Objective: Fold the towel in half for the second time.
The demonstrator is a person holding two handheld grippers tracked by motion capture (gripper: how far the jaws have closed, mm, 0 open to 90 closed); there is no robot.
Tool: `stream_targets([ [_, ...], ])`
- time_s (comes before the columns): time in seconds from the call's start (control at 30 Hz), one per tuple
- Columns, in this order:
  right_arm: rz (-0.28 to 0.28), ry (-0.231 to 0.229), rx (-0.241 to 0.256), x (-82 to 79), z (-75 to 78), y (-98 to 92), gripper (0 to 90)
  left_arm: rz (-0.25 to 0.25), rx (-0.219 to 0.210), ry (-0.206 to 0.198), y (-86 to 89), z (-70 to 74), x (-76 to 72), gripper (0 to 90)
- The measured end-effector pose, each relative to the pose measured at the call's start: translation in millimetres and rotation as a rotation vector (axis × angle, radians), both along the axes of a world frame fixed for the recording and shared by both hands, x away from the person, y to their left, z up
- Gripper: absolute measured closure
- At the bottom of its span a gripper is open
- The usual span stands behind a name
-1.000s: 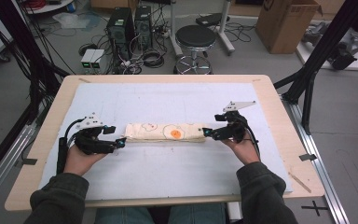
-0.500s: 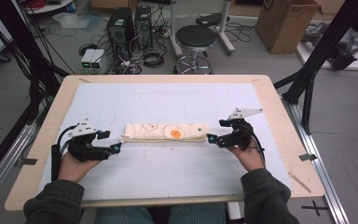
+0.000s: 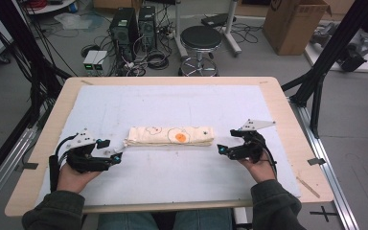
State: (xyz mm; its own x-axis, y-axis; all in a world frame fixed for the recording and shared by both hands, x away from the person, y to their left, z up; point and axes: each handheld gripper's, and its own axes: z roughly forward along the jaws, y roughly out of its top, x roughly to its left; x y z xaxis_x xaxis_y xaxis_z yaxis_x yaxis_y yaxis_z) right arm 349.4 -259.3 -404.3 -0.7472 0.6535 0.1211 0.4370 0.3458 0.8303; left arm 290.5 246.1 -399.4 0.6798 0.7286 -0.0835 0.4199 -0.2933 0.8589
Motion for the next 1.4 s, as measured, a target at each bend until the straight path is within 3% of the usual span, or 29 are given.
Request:
stream_targets([
  [0.13,-0.006,-0.003,0.000,-5.6,-3.3,-4.5,12.2,-0.002,0.015,-0.002,0.4,-2.6,-4.5,26.7],
  [0.43,-0.029,-0.014,0.003,-16.6,-8.3,-14.2,11.8,0.008,0.006,-0.001,3.4,-5.7,-11.1,26.6],
  [0.63,-0.035,0.000,0.008,-25.2,-10.8,-17.9,11.8,0.005,0.015,-0.004,4.4,-8.6,-16.5,26.4],
  [1.4,-0.041,0.004,0.013,-39.4,-17.2,-27.6,11.8,0.014,0.014,-0.004,9.7,-16.3,-32.2,26.3],
])
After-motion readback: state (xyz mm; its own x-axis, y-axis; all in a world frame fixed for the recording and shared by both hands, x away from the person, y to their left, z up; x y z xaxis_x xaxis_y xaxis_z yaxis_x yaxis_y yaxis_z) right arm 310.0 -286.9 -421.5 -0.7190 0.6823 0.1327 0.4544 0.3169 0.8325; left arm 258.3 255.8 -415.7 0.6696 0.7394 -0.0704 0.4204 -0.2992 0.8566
